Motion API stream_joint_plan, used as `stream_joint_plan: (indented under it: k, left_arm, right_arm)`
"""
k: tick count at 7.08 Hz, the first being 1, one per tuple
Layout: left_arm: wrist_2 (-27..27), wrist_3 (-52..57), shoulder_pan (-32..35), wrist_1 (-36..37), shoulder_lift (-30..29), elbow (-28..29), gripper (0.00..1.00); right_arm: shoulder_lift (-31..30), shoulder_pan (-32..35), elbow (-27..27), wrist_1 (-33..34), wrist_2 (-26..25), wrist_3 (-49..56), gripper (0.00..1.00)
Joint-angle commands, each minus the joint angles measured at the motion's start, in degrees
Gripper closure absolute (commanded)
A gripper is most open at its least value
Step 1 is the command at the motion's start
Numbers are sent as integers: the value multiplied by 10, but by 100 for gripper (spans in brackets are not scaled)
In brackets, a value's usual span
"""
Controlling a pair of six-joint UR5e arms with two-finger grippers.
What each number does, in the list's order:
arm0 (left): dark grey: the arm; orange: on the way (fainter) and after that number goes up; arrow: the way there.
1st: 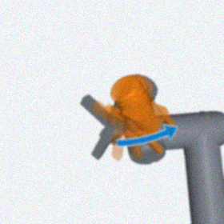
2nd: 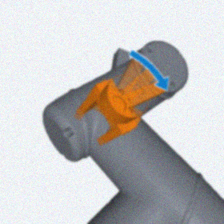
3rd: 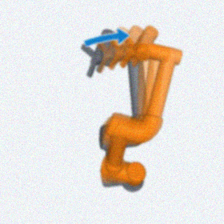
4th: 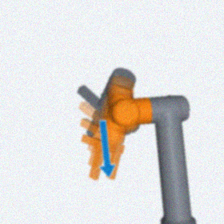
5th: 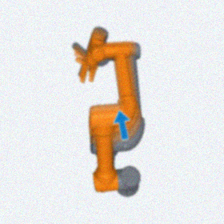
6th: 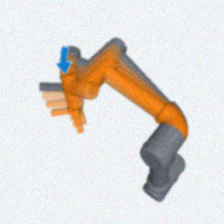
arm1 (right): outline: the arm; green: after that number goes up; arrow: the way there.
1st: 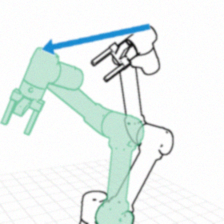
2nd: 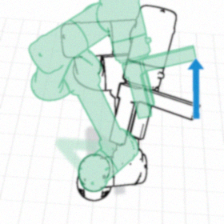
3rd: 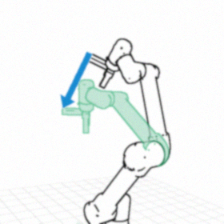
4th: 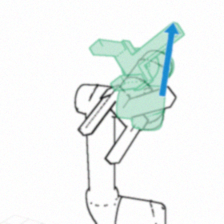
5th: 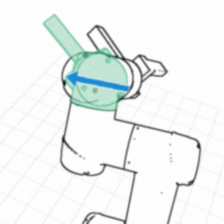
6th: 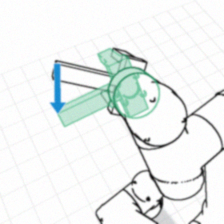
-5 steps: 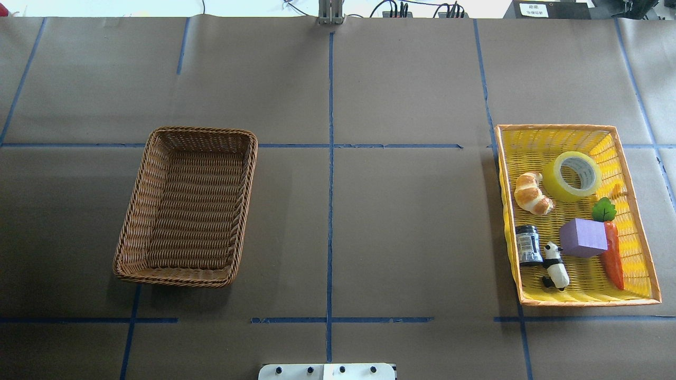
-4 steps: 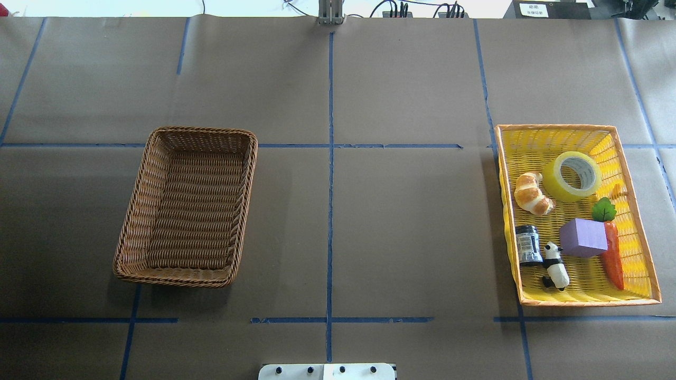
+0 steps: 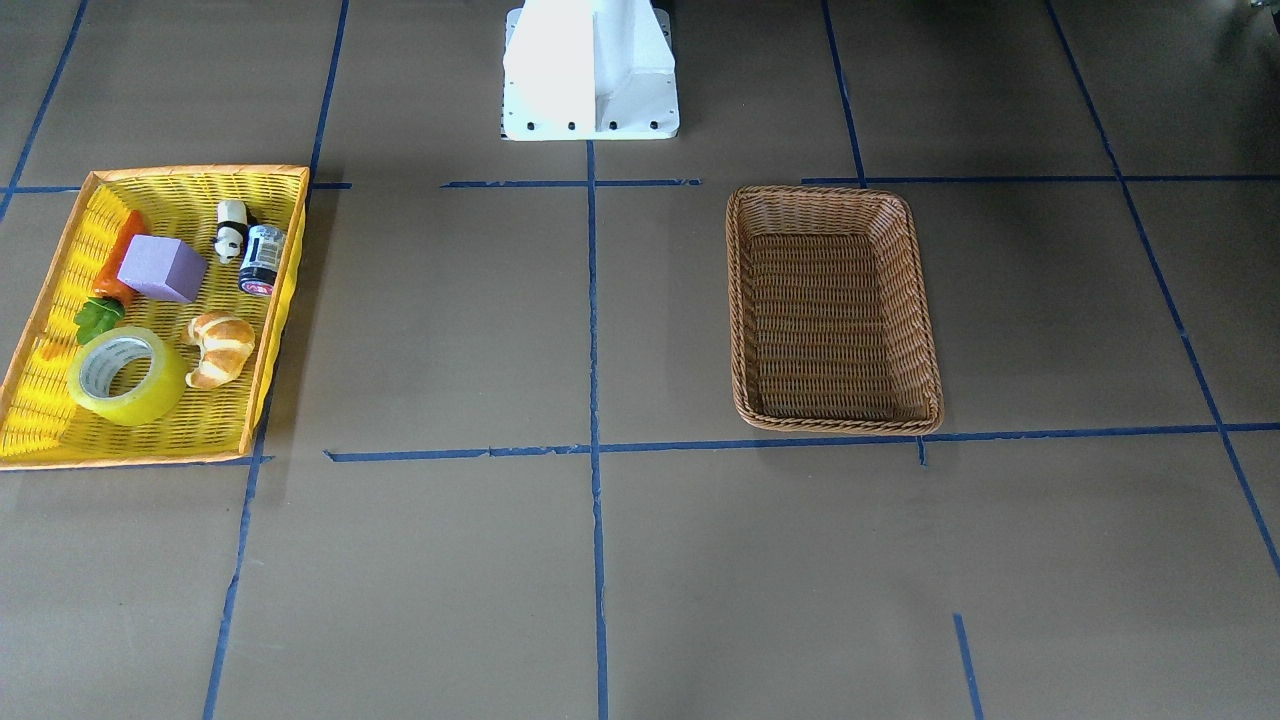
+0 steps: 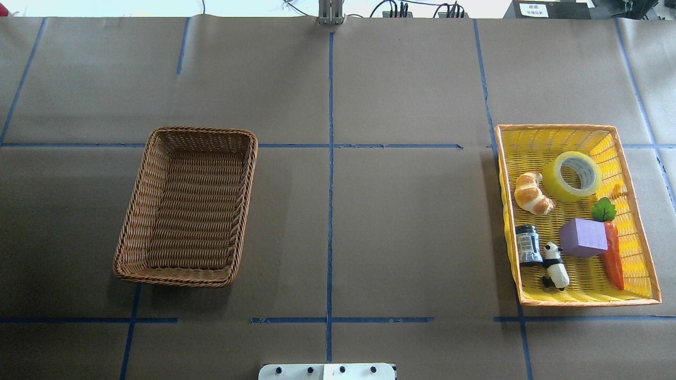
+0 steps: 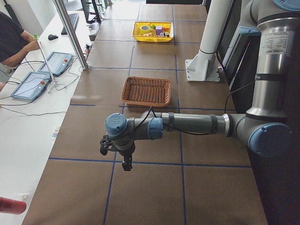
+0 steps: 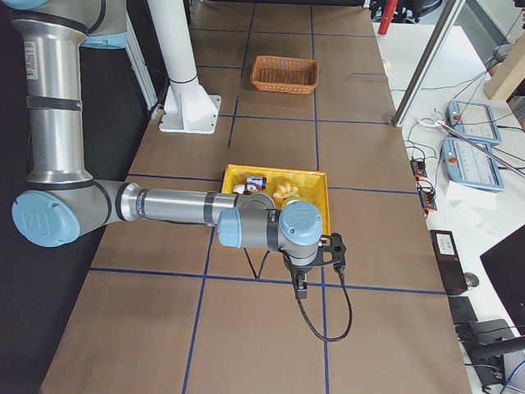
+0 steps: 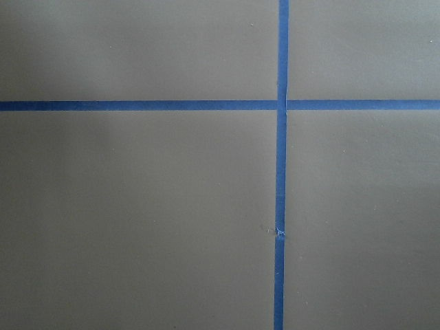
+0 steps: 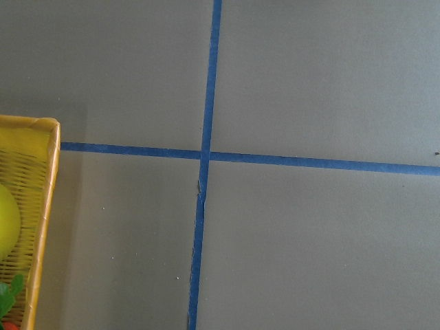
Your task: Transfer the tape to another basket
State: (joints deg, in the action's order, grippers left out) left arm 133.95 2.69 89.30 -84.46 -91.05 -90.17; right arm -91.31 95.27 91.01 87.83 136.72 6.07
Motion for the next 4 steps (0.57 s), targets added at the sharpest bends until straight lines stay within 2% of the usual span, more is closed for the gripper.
stream_joint_plan:
  k: [1, 4]
  left_arm:
    - [1, -1, 0, 0, -1, 0, 0]
    - [3, -1, 0, 0, -2, -18, 0]
  right_arm:
    - [-2, 0, 0, 0, 0, 0, 0]
    - [-2, -1, 5, -3, -5, 1, 0]
